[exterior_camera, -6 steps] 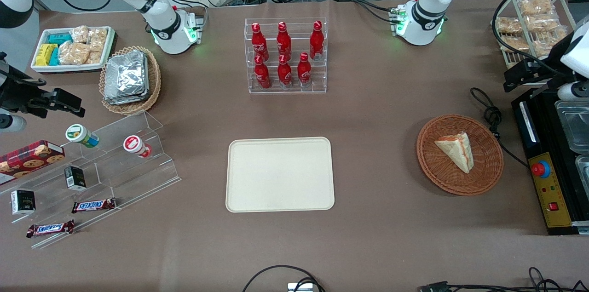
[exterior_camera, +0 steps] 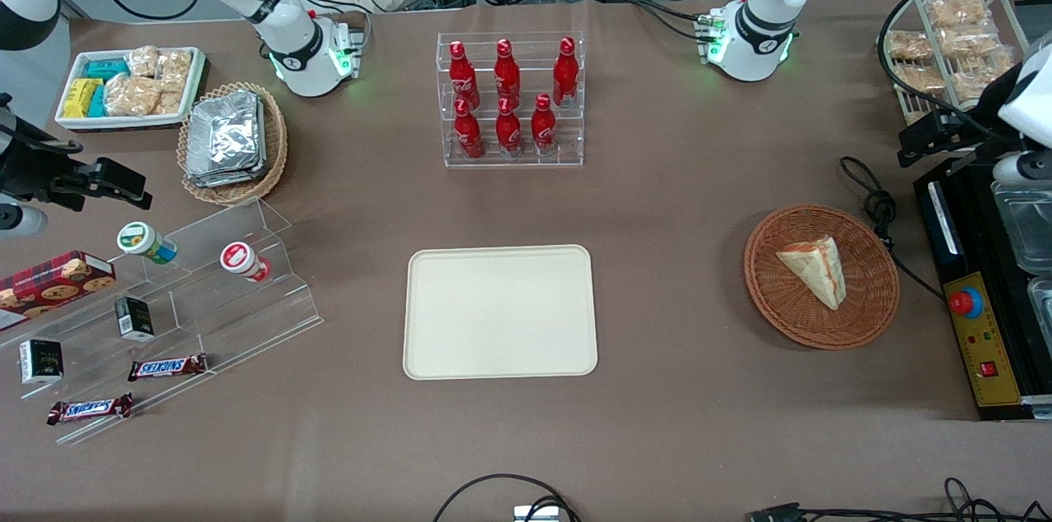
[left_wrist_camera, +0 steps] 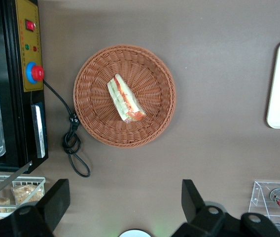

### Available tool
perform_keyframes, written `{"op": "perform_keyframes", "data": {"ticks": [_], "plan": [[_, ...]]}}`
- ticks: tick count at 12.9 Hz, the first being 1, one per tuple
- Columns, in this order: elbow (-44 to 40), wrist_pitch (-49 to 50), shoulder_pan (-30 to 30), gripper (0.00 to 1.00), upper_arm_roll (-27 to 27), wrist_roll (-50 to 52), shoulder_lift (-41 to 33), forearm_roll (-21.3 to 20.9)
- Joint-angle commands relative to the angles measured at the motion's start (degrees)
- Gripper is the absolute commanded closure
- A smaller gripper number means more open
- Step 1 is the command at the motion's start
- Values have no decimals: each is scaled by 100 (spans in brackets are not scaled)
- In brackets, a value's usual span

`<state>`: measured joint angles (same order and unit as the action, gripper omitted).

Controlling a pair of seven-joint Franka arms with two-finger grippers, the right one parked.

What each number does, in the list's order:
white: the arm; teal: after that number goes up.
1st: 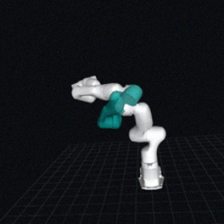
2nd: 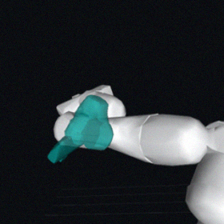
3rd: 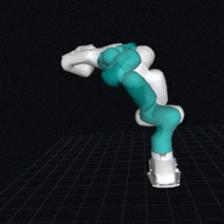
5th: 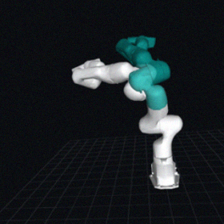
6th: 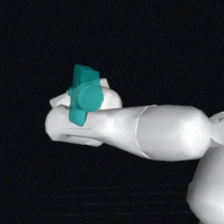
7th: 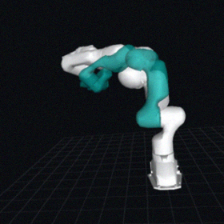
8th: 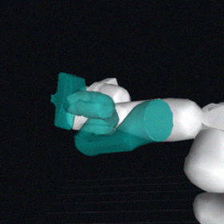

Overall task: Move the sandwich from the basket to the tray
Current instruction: 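Move the open left gripper over the sandwich in the wicker basket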

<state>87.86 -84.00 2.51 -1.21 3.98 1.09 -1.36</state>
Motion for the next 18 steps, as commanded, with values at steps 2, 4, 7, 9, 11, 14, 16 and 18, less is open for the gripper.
{"op": "perform_keyframes", "data": {"ticks": [2, 4, 7, 9, 11, 14, 16, 18], "plan": [[633, -519, -102, 0, -29, 821, 6, 39], [1116, -941, -111, 0, -29, 1445, -21, 4], [2040, -1889, -172, 0, -37, 2096, -231, -31], [2453, -2426, -216, 0, -37, 2422, -232, -40], [2884, -2962, -348, 0, -29, 2632, -241, -40], [3656, -3971, -348, 0, -29, 3002, -232, -40], [3957, -4527, -348, 0, -29, 3257, -92, -40], [4107, -4870, -348, 0, -29, 3442, 75, -40]]}}
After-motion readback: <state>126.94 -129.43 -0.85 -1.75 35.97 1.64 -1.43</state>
